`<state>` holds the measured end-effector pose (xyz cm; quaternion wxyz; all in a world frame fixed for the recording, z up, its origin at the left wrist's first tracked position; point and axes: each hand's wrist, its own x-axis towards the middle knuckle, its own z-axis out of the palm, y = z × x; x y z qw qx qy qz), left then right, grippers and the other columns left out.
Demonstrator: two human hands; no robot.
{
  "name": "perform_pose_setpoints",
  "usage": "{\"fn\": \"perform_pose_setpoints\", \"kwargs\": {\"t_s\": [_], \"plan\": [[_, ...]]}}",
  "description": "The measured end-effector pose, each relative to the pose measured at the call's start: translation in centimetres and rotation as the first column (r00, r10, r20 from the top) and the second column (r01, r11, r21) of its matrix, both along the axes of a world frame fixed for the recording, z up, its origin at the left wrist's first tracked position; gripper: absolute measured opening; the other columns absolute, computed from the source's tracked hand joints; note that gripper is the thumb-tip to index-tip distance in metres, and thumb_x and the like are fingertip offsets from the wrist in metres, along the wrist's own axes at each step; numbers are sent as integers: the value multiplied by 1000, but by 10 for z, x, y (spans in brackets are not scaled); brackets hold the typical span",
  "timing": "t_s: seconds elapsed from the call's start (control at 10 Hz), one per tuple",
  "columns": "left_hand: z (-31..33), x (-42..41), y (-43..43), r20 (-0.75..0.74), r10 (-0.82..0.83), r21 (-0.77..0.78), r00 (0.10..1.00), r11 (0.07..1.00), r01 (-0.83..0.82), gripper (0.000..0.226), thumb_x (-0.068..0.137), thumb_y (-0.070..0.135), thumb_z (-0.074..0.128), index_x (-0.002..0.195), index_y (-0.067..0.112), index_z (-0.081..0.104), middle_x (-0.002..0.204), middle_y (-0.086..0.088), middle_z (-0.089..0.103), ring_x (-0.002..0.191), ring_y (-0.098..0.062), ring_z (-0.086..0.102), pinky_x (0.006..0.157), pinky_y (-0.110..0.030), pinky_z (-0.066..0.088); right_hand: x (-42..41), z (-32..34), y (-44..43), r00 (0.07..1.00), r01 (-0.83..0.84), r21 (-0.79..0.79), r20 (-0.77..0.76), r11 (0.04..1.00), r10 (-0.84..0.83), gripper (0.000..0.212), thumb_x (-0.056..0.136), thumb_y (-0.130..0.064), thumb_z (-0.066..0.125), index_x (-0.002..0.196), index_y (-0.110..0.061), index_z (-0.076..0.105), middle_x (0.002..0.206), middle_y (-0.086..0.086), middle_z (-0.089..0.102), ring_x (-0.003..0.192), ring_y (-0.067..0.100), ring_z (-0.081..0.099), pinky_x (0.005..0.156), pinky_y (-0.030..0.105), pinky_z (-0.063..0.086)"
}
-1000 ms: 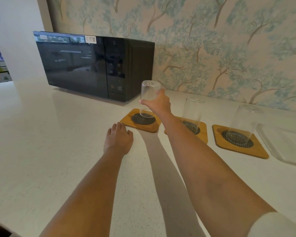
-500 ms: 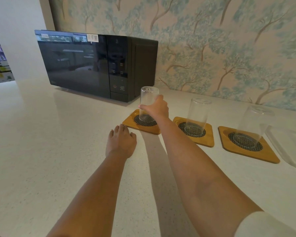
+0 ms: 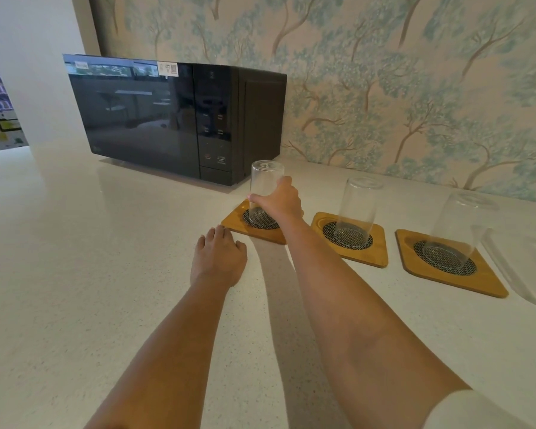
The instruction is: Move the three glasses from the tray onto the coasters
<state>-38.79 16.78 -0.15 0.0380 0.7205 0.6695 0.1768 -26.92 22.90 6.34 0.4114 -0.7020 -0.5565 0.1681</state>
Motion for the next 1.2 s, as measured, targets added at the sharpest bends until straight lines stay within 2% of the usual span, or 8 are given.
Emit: {"fn": "perform_pose_setpoints", "kwargs": {"t_s": [0.2,0.3,0.5,0.7,0.9,1.1,1.2], "plan": [[0,0,0,10,-7,2,1000,1000,7,51,99,31,26,142,4,33,151,-11,36,141,-26,31,119,-42,23,0,-1,2,997,-65,-45,-34,997,63,91,76,-38,76,145,-10,24,147,13,35,135,29,38,106,36,40],[1,0,-1,7,-12,6,1000,1000,12,51,99,30,26,142,4,32,151,-12,35,141,-26,31,119,-42,22,3,0,1,997,-81,-91,-2,993,81,91,78,-35,76,146,-10,20,149,13,30,137,29,33,108,37,36],[1,0,-2,6,-13,3,1000,1000,13,52,100,31,26,144,4,30,153,-11,33,143,-26,28,120,-42,21,8,-5,0,995,-94,-90,-22,992,92,88,79,-26,76,146,-11,21,149,13,31,137,30,35,110,38,35],[1,0,-1,6,-4,9,1000,1000,4,51,99,30,27,142,4,33,152,-11,35,142,-26,31,119,-42,22,8,-9,1,996,-90,-74,-19,993,89,83,80,-25,75,145,-10,25,148,14,34,136,29,38,108,37,37],[1,1,-2,13,-9,13,1000,1000,9,50,99,30,28,142,3,33,151,-12,36,141,-26,31,119,-42,22,9,-11,-6,993,-114,-76,11,991,115,86,80,-26,76,145,-10,23,148,14,34,136,29,39,108,35,38],[2,2,-5,23,-19,22,1000,1000,19,50,99,29,28,141,2,34,151,-13,37,140,-27,33,118,-42,23,16,-14,-26,993,-98,-92,50,991,103,81,83,-18,72,146,-8,22,147,16,36,134,31,42,105,36,42],[2,1,-3,39,-12,59,999,998,9,46,99,27,30,135,2,42,144,-13,45,134,-28,41,116,-42,28,22,-19,-36,990,-68,-94,114,993,79,74,88,-19,66,147,-6,23,147,16,37,135,31,41,107,38,40]]}}
